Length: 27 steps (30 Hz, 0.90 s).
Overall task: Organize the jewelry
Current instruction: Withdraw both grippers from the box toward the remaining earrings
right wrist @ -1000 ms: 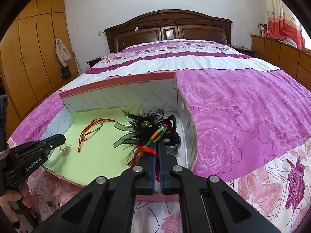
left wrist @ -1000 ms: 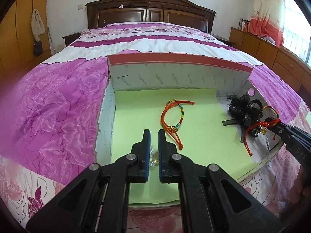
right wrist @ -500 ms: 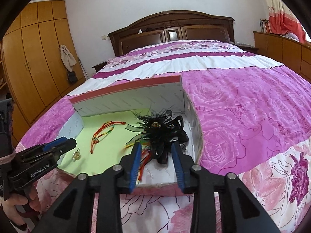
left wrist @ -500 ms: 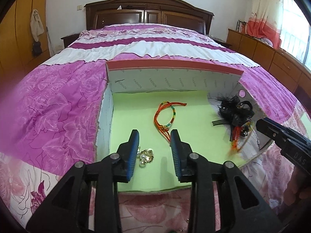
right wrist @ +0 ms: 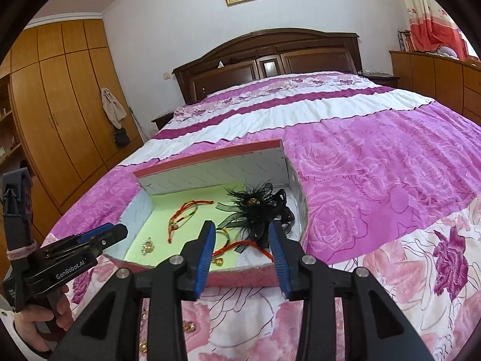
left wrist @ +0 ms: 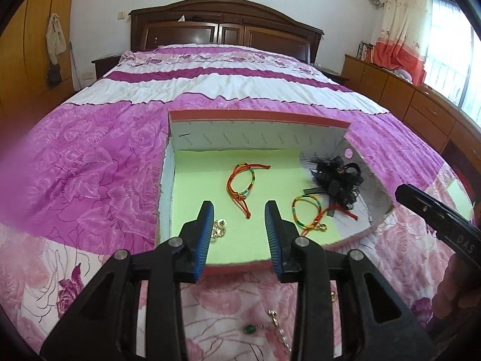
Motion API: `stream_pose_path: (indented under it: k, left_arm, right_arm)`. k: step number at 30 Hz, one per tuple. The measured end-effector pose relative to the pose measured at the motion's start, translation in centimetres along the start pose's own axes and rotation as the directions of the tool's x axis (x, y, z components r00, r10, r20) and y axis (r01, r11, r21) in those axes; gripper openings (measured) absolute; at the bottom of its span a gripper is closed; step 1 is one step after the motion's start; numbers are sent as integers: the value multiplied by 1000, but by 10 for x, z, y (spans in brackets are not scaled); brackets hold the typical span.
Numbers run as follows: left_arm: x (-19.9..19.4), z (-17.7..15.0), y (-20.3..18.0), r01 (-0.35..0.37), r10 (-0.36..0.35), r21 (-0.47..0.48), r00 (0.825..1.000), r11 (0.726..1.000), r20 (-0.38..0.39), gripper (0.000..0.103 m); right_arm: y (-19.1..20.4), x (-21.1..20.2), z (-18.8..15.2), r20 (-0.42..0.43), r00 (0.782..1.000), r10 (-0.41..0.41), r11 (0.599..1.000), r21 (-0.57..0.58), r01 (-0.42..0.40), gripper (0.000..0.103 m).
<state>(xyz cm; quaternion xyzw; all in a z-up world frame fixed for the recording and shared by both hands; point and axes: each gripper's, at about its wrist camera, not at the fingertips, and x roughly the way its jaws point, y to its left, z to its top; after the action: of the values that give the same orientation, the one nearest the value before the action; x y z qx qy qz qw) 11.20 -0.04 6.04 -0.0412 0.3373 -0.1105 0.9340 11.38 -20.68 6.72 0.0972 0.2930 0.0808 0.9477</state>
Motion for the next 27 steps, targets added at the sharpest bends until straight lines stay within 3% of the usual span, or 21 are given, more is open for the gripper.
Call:
stream_pose_path:
  k: [12, 27]
  left_arm:
    - [-20, -17, -4, 42, -42, 12, 998, 999, -57, 29]
    - [-18, -51, -7, 77, -73, 13, 983, 997, -170, 30]
  right_arm:
    - [10, -31, -17, -16, 999, 28, 1000, -5, -29, 40]
    - [14, -34, -51, -108, 994, 33, 999, -23, -35, 40]
